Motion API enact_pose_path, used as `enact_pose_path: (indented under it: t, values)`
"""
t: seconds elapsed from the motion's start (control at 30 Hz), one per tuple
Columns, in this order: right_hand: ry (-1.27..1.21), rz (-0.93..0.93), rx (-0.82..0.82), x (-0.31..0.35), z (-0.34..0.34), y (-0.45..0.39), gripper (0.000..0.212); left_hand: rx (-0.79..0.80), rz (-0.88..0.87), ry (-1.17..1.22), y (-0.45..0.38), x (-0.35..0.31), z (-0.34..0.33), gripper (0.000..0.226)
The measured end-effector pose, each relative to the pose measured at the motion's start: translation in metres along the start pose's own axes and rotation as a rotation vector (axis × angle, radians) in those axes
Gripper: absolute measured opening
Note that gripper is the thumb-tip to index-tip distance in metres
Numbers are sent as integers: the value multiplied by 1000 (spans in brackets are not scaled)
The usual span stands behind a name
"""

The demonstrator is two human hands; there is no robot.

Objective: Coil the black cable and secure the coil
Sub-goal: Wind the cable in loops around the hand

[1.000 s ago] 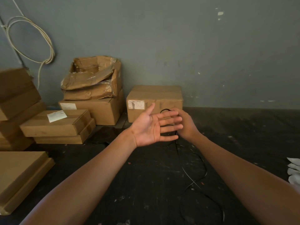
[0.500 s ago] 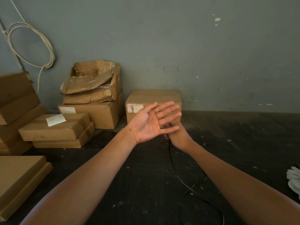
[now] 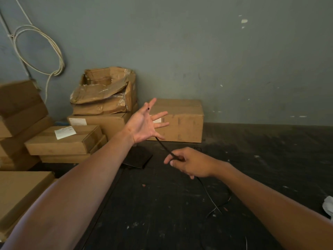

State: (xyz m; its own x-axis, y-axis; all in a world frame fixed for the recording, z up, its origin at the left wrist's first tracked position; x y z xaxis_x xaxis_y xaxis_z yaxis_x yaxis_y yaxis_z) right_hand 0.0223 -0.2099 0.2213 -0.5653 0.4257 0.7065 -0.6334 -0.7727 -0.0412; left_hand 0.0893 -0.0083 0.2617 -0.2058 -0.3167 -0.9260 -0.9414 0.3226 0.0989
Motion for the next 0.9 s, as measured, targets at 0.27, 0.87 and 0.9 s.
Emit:
enact_pose_path:
  t: [0.27, 0.87, 0.9]
  values:
    - [-16, 103, -207, 40, 70, 3, 14, 41, 162, -245, -2, 37, 12, 43]
    - [207, 114, -461, 0, 127, -7, 24, 849, 477, -315, 32, 56, -66, 53]
    - [176, 107, -449, -4, 123, -6, 20, 884, 463, -296, 33, 55, -70, 54]
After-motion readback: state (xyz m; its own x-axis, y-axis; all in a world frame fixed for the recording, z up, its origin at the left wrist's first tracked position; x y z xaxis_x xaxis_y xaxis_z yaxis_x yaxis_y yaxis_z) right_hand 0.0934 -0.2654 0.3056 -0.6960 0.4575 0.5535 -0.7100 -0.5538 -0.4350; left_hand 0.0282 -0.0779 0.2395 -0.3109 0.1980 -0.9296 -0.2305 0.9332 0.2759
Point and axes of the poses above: each hand's wrist, its own y-axis away from the middle knuckle, its own z-axis out of the back of the hand, x = y × z, the point moved 2 cm from there along -y, towards the middle knuckle, and after that the axes turned 6 degrees about z, right-handed, at the moved point
